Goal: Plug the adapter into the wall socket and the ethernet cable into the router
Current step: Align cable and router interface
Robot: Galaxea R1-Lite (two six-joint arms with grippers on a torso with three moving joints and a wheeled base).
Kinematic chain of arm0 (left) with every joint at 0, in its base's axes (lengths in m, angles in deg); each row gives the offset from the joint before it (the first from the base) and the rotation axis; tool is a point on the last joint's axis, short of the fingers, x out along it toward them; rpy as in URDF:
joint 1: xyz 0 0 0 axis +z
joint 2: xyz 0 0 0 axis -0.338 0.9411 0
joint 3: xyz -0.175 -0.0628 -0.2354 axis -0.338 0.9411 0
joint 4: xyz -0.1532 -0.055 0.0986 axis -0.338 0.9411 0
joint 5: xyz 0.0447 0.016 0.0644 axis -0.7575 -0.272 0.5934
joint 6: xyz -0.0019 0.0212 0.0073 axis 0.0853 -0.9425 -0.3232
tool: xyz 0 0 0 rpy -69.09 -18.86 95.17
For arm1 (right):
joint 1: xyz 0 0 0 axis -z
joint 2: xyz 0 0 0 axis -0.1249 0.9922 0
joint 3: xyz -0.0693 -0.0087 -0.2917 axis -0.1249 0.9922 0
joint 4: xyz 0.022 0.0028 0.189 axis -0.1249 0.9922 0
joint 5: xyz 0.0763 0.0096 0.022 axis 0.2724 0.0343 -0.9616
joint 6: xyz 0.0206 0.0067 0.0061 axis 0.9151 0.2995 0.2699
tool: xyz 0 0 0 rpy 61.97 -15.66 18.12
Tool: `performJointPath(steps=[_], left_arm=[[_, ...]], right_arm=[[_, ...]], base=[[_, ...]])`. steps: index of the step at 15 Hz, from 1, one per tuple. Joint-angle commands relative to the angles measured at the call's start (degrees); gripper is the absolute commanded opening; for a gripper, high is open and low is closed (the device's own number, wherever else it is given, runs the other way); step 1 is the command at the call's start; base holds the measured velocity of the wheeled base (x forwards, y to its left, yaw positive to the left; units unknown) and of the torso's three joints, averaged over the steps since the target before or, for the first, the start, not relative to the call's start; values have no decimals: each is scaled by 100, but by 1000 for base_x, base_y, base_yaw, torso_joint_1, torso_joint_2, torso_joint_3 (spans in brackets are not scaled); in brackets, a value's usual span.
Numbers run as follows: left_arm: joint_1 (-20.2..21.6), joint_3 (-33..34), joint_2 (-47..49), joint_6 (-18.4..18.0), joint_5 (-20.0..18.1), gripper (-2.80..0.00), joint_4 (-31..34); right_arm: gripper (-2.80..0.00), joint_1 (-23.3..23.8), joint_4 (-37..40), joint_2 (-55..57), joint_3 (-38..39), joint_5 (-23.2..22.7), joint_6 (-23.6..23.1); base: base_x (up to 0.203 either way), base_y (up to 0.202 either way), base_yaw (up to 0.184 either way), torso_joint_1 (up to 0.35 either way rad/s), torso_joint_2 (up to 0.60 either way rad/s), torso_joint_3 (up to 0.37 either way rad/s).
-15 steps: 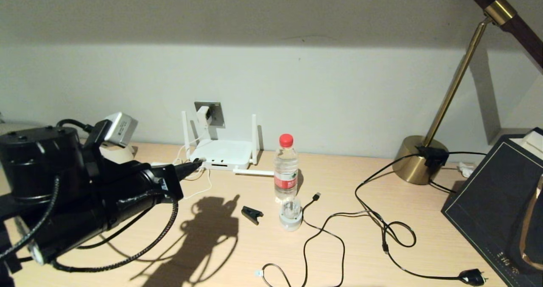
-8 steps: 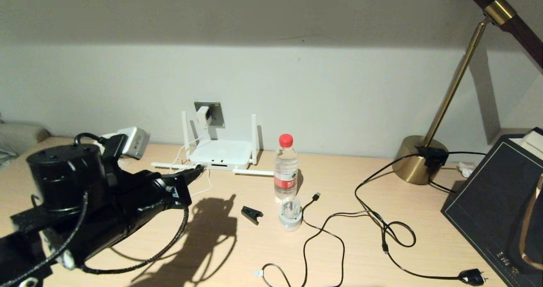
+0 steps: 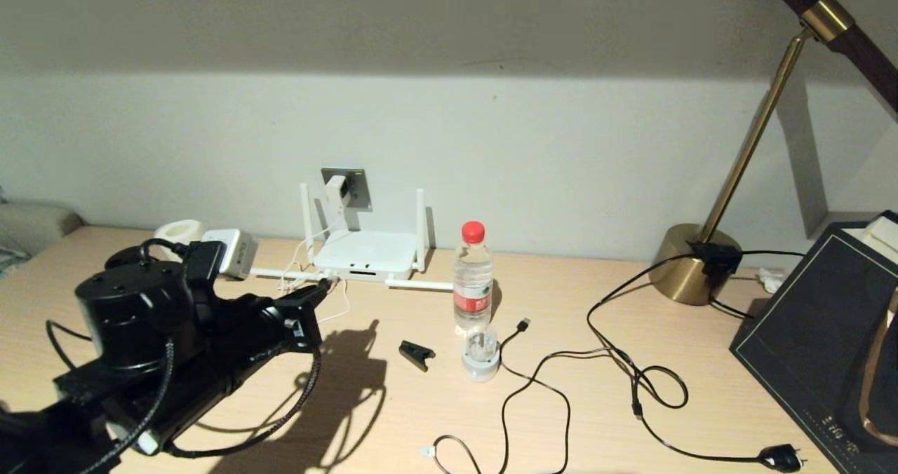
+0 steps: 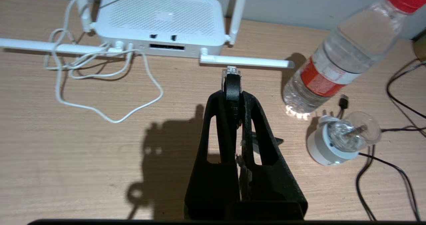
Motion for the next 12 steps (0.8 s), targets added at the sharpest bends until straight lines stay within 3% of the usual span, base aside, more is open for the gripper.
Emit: performJointPath(steps=[1, 12], left_arm=[[-10, -24, 79, 17, 80, -280, -27], [472, -956, 1643, 34, -2, -280, -91]], right_arm=[[-280, -1, -4, 16, 53, -2, -3], [-280, -1, -4, 16, 53, -2, -3]], base=[[0, 0, 0, 0, 0, 0], [0, 0, 0, 0, 0, 0]])
